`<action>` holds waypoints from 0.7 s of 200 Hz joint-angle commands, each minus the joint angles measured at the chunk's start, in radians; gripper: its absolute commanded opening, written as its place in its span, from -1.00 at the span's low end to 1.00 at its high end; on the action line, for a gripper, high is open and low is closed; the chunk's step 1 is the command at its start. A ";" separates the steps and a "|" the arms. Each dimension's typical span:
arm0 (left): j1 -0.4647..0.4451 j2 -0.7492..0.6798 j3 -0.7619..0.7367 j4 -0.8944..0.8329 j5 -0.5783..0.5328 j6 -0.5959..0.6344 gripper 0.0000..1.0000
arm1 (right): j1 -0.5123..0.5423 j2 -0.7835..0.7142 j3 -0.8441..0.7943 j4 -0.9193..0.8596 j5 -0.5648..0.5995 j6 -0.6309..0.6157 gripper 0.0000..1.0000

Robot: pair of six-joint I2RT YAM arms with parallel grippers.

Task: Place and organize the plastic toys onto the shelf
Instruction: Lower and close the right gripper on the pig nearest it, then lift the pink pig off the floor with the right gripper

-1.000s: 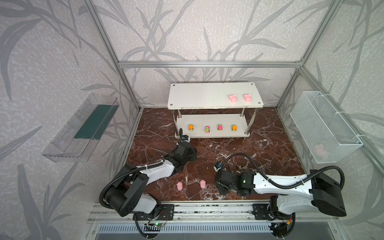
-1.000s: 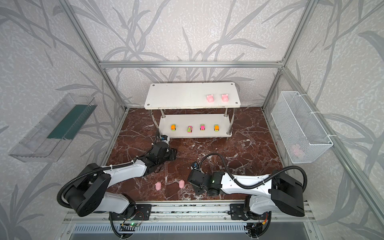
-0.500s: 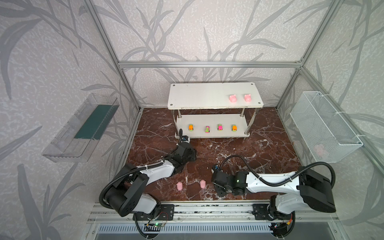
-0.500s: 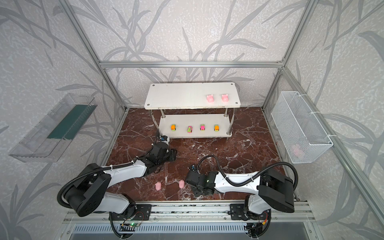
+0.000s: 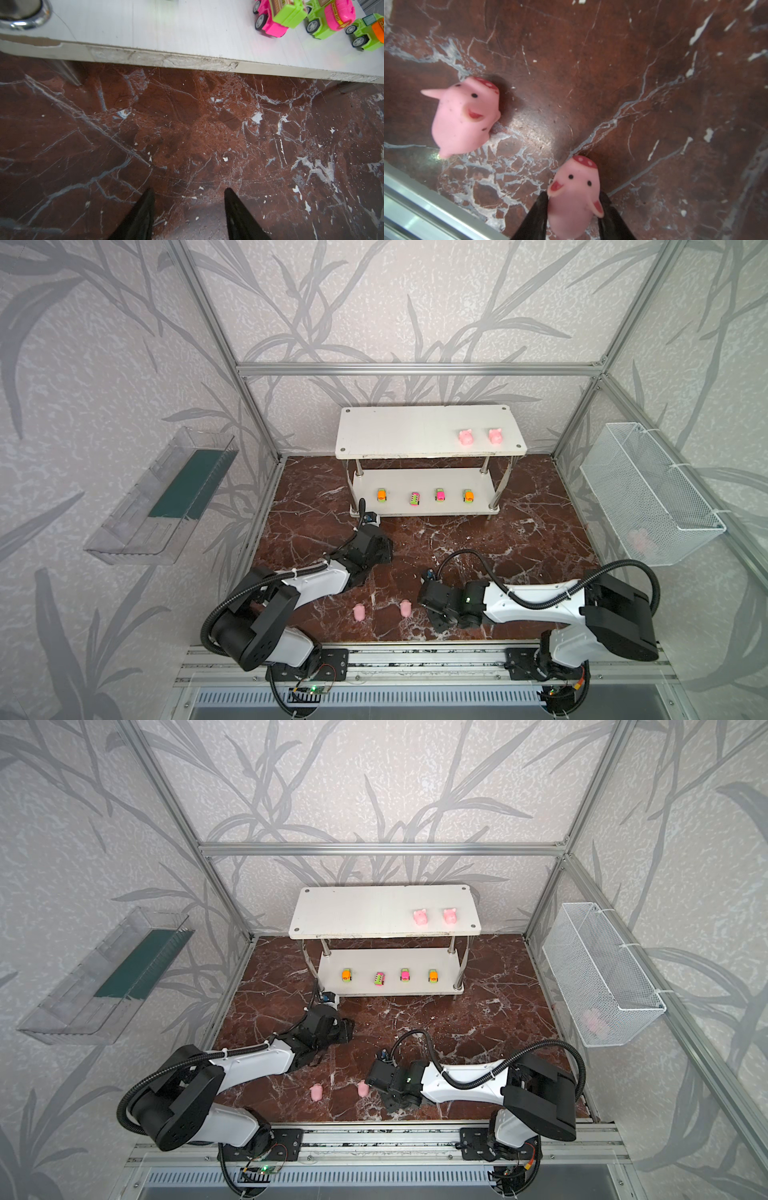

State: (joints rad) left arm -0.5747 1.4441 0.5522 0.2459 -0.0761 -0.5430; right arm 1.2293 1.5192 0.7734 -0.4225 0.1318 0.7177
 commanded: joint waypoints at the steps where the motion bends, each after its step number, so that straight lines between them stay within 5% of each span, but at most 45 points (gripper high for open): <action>1: 0.004 0.013 -0.011 0.019 0.005 -0.013 0.06 | -0.007 0.010 0.008 0.001 0.028 -0.010 -0.19; 140: 0.004 0.035 -0.006 0.024 0.006 -0.015 0.06 | -0.178 0.018 -0.040 0.154 0.055 -0.203 -0.35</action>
State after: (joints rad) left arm -0.5747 1.4681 0.5522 0.2634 -0.0689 -0.5453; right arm 1.1034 1.5311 0.7483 -0.2897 0.1570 0.5472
